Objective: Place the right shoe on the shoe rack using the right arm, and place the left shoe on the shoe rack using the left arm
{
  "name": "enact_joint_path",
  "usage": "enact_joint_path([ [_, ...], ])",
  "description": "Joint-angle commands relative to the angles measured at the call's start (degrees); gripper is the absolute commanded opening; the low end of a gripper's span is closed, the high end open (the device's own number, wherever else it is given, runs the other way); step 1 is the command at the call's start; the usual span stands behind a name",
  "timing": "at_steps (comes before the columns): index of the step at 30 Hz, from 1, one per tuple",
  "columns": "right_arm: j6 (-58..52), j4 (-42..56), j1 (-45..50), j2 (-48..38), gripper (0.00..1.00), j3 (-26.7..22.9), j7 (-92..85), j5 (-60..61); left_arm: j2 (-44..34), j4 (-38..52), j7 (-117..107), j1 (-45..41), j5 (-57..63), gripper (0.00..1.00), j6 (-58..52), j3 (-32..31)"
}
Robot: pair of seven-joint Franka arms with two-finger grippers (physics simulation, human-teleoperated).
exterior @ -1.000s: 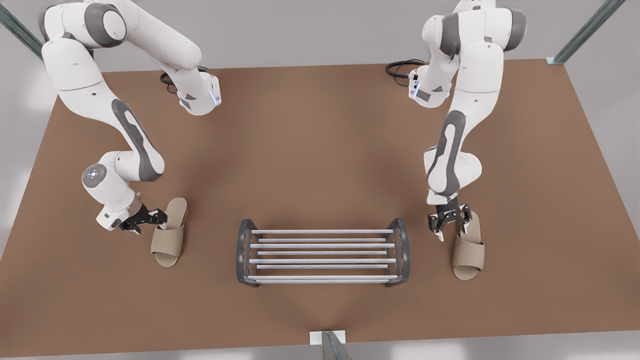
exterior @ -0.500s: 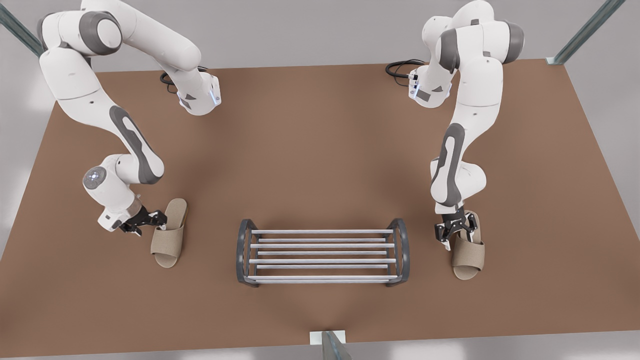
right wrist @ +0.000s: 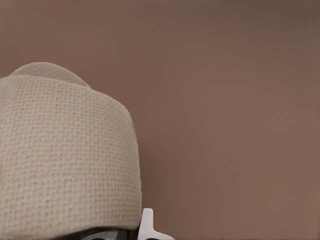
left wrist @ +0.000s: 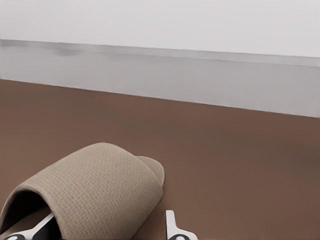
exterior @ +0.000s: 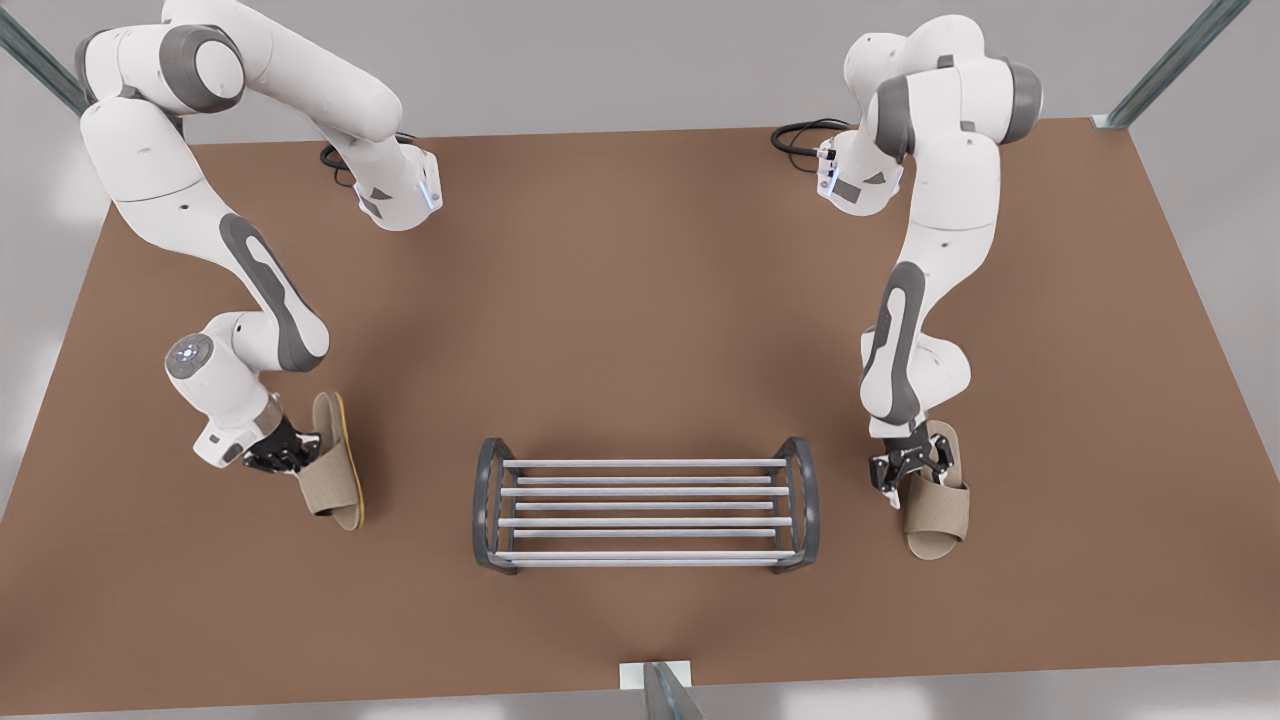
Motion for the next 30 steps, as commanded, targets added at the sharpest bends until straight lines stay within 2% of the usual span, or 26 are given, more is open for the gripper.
enact_joint_path([
  [1, 0.03, 0.44, 0.25, -0.10, 0.21, 0.04, -2.14, -0.04, 0.03, 0.30, -11.98, 0.02, -0.05, 1.00, 0.19, 0.06],
  [2, 0.03, 0.71, 0.34, -0.36, 0.21, 0.13, -1.78, -0.04, 0.03, 0.39, -11.98, 0.02, -0.05, 0.99, 0.19, -0.03],
  [3, -0.06, 1.84, 0.08, -0.45, 0.21, 1.35, -1.61, -0.04, 0.03, 0.39, -12.06, 0.02, -0.05, 0.93, 0.19, -0.03],
  [4, -0.06, 3.60, 0.16, -0.71, 0.21, 1.79, -1.61, -0.04, 0.03, 0.39, -11.98, 0.02, -0.05, 0.84, 0.54, 0.06],
  [6, -0.32, 7.39, -0.72, -1.68, 0.21, 5.31, -2.05, -0.04, -0.06, 0.48, -11.89, 0.02, -0.05, 0.55, 1.34, 0.06],
  [9, -1.20, 9.41, -0.63, -7.39, 0.21, 7.15, -3.45, -0.04, -0.15, 0.48, -11.89, -0.07, 0.30, 0.36, 2.13, 0.06],
  [11, -11.55, 15.02, -0.72, -10.38, 0.21, 9.70, -4.24, 0.05, -0.15, 0.48, -11.89, -0.07, 1.97, 0.25, 2.13, 0.06],
  [12, -15.08, 17.32, -0.63, -10.47, 0.21, 10.66, -4.24, 0.14, -0.15, 0.48, -11.89, -0.07, 2.32, 0.21, 2.13, 0.06],
  [14, -25.71, 24.35, -1.33, -10.74, 0.21, 14.27, -3.72, 0.31, -0.15, 0.48, -11.98, 0.02, 3.91, 0.21, 2.13, 0.06],
  [17, -32.83, 30.06, 2.53, -10.65, 0.21, 16.47, 2.95, -0.04, -1.64, 0.56, -12.06, 0.02, 4.17, 0.21, 3.44, 0.41],
  [22, -41.28, 34.81, 19.05, -10.74, 0.21, 15.77, 30.46, -9.44, -19.56, 1.27, -13.64, -0.24, 3.73, 0.21, 14.87, 3.49],
  [23, -42.15, 36.21, 21.69, -10.56, 0.21, 15.60, 34.25, -10.76, -21.24, 2.93, -13.82, -0.16, 3.47, 0.21, 17.42, 3.57],
  [24, -42.95, 37.27, 28.27, -10.38, 0.21, 9.90, 37.85, -10.76, -22.82, 4.69, -14.52, -0.51, 3.47, 0.21, 18.56, 3.31],
  [26, -46.64, 44.47, 48.84, -8.45, 0.21, -9.44, 42.95, -10.50, -25.02, 5.75, -14.52, -3.49, 3.12, 0.21, 19.44, 2.61],
  [27, -46.64, 45.18, 57.02, -7.57, 0.21, -17.27, 48.74, -10.41, -25.63, 5.75, -14.61, -5.42, 3.12, 0.21, 21.63, 2.52],
  [30, -48.49, 47.64, 72.93, -4.58, 0.21, -32.65, 56.31, -9.62, -26.60, 6.28, -18.13, -10.96, 2.59, 0.21, 22.87, 2.52],
])
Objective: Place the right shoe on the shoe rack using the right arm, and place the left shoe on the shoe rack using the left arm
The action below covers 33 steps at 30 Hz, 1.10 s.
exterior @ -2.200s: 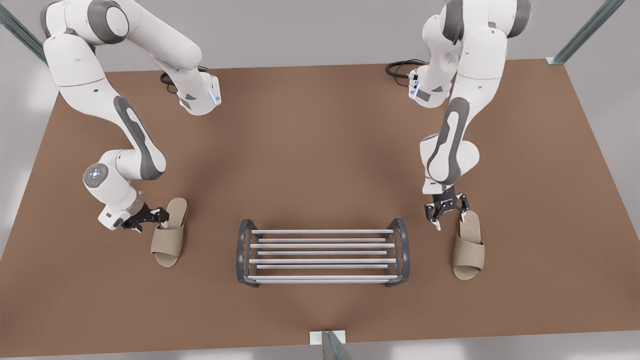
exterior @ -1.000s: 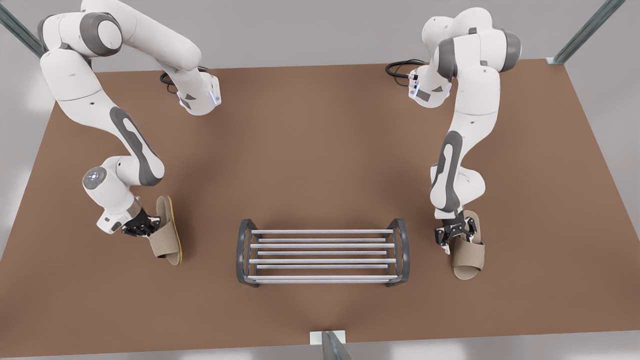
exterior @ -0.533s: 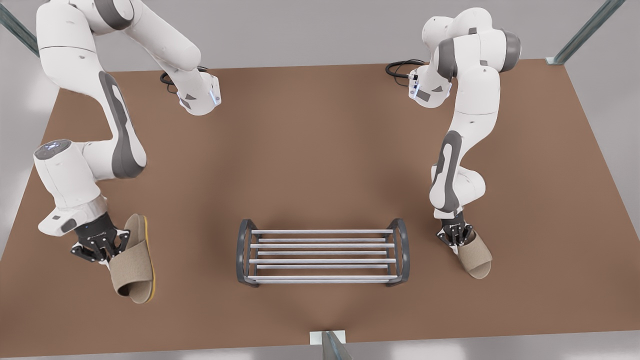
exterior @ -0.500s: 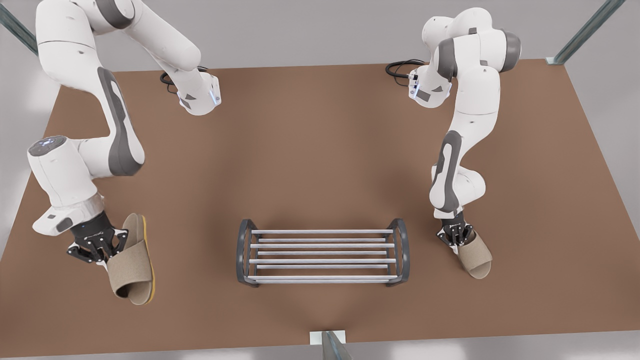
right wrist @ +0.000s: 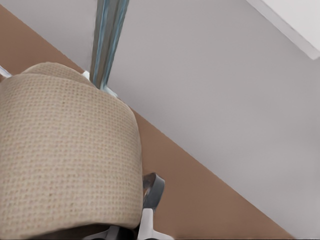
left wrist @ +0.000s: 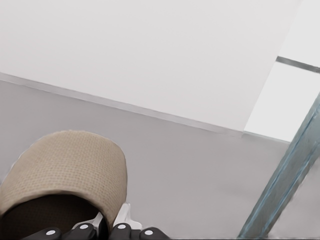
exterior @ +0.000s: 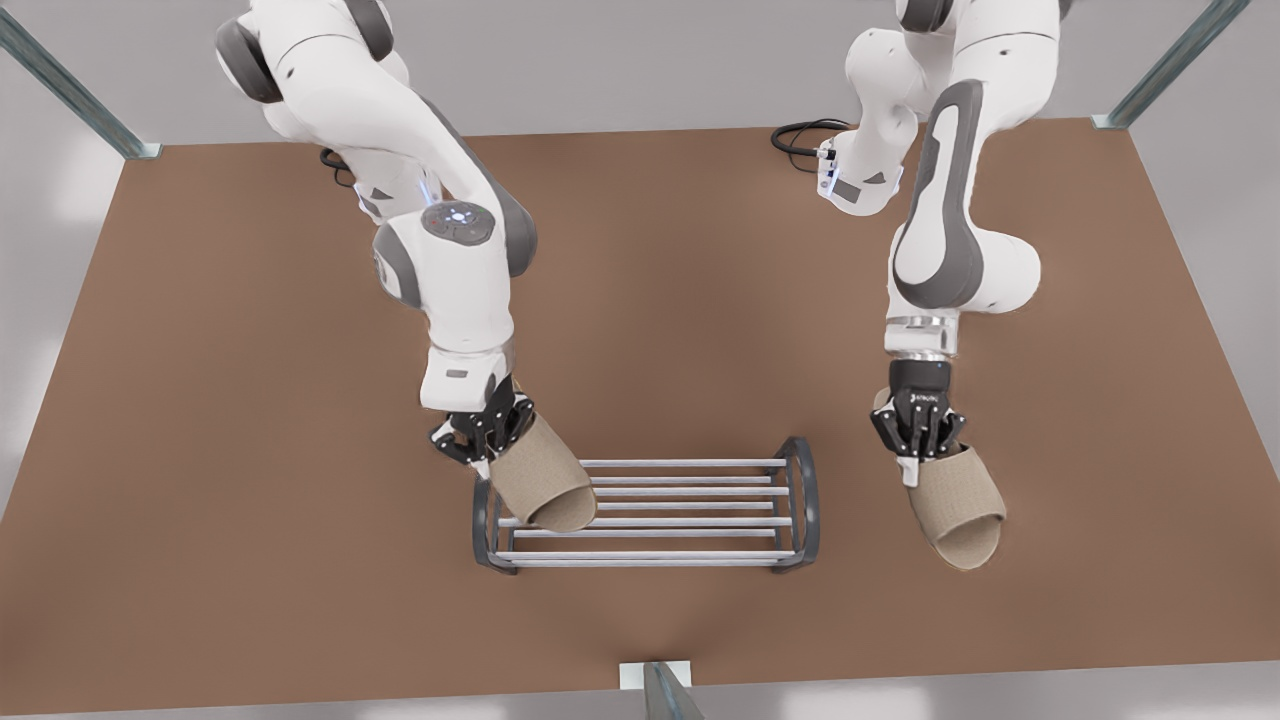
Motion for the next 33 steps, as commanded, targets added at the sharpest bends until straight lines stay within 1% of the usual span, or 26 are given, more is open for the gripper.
enact_joint_path([
  [1, -5.88, 0.80, 6.15, 1.35, 0.21, -5.33, 40.73, -0.65, -0.01, 0.45, -18.22, -2.35, -2.05, 0.21, 4.84, -0.01],
  [2, -5.88, 0.80, 7.46, 2.57, 0.21, -6.03, 43.55, -0.74, 0.61, 0.98, -18.30, -2.53, -2.40, 0.21, 4.84, -0.10],
  [3, -5.80, 1.15, 11.77, 3.98, 0.21, -10.51, 45.48, -0.74, 1.66, 2.03, -18.22, -3.23, -3.72, 0.21, 4.84, -0.01],
  [4, -5.88, 1.50, 14.23, 5.21, 0.21, -12.71, 48.73, -0.74, 1.84, 2.21, -18.30, -3.49, -3.72, 0.21, 4.75, -0.10],
  [5, -5.80, 1.68, 14.76, 6.71, 0.21, -13.51, 51.37, -0.74, 2.10, 2.21, -18.22, -3.93, -3.72, 0.21, 4.75, -0.10],
  [7, -5.88, 2.47, 17.49, 9.52, 0.21, -17.72, 56.91, -1.09, 3.59, 2.39, -17.86, -4.81, -3.81, 0.21, 4.75, -0.19],
  [12, -5.88, 4.49, 19.68, 13.30, 0.21, -20.63, 61.04, -1.09, 4.74, 6.08, -17.16, -7.45, -3.63, 0.21, 4.66, -0.19],
  [16, -5.27, 4.40, 19.95, 14.71, 0.21, -20.98, 61.39, -2.85, 5.27, 6.17, -17.42, -10.35, -3.98, 0.21, 4.48, -0.19],
  [19, -4.74, 4.32, 20.30, 15.50, 0.21, -20.89, 61.31, -3.64, 7.73, 8.80, -17.16, -12.02, -3.81, 0.21, 4.40, -0.19],
  [20, -4.39, 4.05, 20.21, 15.67, 0.30, -20.89, 61.22, -4.52, 8.60, 8.98, -17.25, -12.20, -3.98, 0.21, 4.31, -0.19],
  [21, -3.16, 3.61, 20.04, 15.76, 0.34, -20.89, 61.31, -4.78, 9.22, 9.33, -17.34, -12.37, -4.07, 0.21, 4.31, -0.27],
  [22, -2.28, 3.09, 19.95, 15.76, 1.00, -20.80, 61.13, -5.13, 10.10, 10.38, -17.25, -12.46, -3.98, 0.21, 4.31, -0.19],
  [23, 0.01, 1.33, 20.04, 15.67, 1.00, -20.63, 61.04, -8.03, 10.63, 10.47, -17.25, -12.90, -3.98, 0.21, 4.22, -0.27],
  [25, 0.01, 1.24, 20.39, 15.67, 1.00, -20.54, 61.13, -9.53, 12.73, 11.61, -17.51, -13.08, -4.42, 0.21, 4.13, -0.27],
  [27, 0.01, 0.89, 20.30, 15.67, 1.00, -20.54, 61.04, -10.15, 15.46, 13.55, -17.34, -13.08, -4.42, 0.21, 4.22, -0.27],
  [33, 0.01, 0.54, 20.39, 15.50, 1.00, -20.54, 61.13, -11.02, 18.89, 13.64, -17.51, -12.72, -4.34, 0.21, 4.22, -0.27],
])
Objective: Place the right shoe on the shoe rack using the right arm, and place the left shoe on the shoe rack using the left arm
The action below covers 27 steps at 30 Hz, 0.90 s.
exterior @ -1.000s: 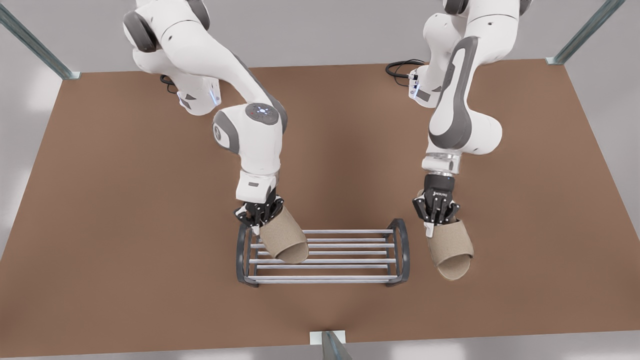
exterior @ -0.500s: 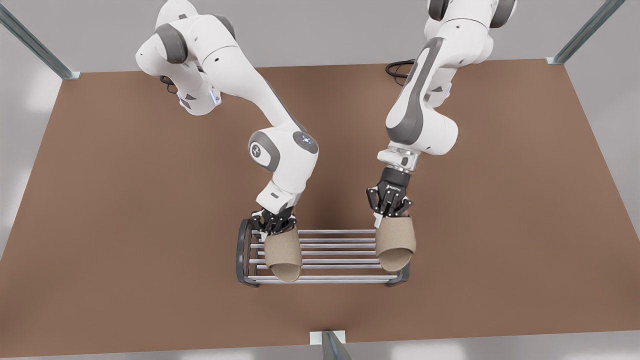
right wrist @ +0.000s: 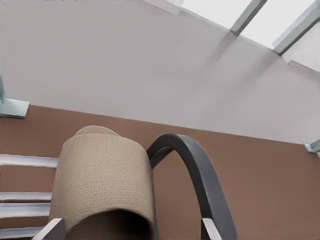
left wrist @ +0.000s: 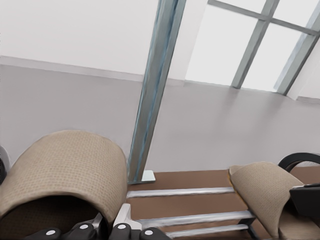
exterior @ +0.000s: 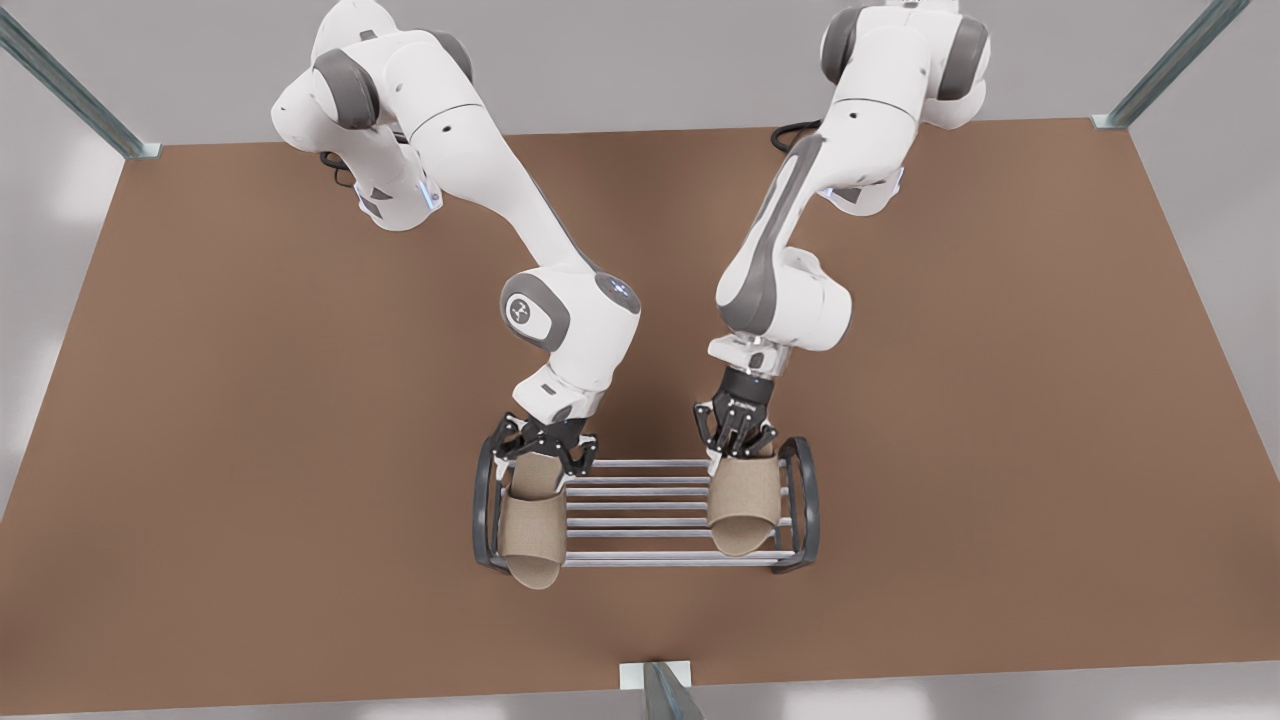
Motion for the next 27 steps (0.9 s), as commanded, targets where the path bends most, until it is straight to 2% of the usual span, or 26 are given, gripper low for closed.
enact_joint_path([
  [1, 0.96, -0.02, 0.03, -0.10, 1.00, -0.04, 9.94, -0.05, 0.97, 0.04, -17.42, 0.15, -0.11, 0.21, -0.16, 0.00],
  [8, -1.68, 0.60, 1.08, -1.85, 1.00, 2.25, 9.42, 0.48, 4.05, 0.48, -17.34, 0.23, -0.19, 0.21, 0.02, 0.09],
  [9, -2.73, 0.60, 1.08, -3.34, 1.00, 3.30, 8.98, 0.57, 3.96, 0.57, -17.34, 0.23, -0.19, 0.73, 0.11, 0.18],
  [10, -5.45, 0.60, 1.08, -5.63, 1.00, 4.61, 8.63, 1.44, 3.96, 0.66, -17.42, 0.23, -0.28, 1.00, 0.11, 0.09],
  [12, -10.55, 0.07, 0.38, -13.71, 1.00, 4.97, 0.47, 8.64, 3.96, 0.57, -17.60, 0.32, -0.28, 1.00, 0.11, 0.18],
  [14, -19.07, 0.51, -1.73, -21.45, 1.00, 4.80, -9.39, 20.42, 3.96, 0.57, -17.51, 0.94, -0.28, 1.00, 0.11, 0.18],
  [15, -25.74, 0.77, -4.79, -25.67, 1.00, 4.54, -14.73, 30.24, 3.96, 0.57, -17.42, 0.94, -0.19, 1.00, 0.11, 0.18],
  [17, -39.82, 0.51, -14.63, -30.59, 1.00, 4.36, -28.36, 37.48, 3.87, 0.57, -17.34, 0.94, -0.11, 1.00, 0.11, 0.18],
  [18, -46.32, 0.33, -23.60, -31.12, 1.00, 7.07, -38.21, 39.41, 3.78, 0.66, -17.34, 0.94, -0.11, 1.00, 0.11, 0.27],
  [19, -46.59, 0.07, -43.18, -30.95, 1.00, 24.72, -40.77, 38.19, 3.69, 0.57, -17.51, 0.85, -0.11, 1.00, 0.20, 0.27],
  [20, -43.35, -4.14, -51.30, -31.12, 1.00, 33.45, -41.56, 34.50, 3.69, 0.66, -17.60, 0.76, -0.02, 1.00, 0.20, 0.36],
  [21, -36.84, -10.13, -52.09, -32.27, 1.00, 33.54, -44.02, 33.61, 3.69, 0.66, -17.69, 0.67, -0.10, 1.00, 0.20, 0.27],
  [24, -34.99, -9.42, -52.00, -30.95, 1.00, 33.54, -44.11, 32.12, 2.99, 0.57, -18.04, 0.59, -0.11, 1.00, 0.20, 0.27],
  [27, -34.38, -7.41, -52.88, -24.01, 1.00, 33.36, -44.29, 32.30, 2.29, 0.48, -18.04, 0.50, 0.16, 1.00, 1.16, 0.36],
])
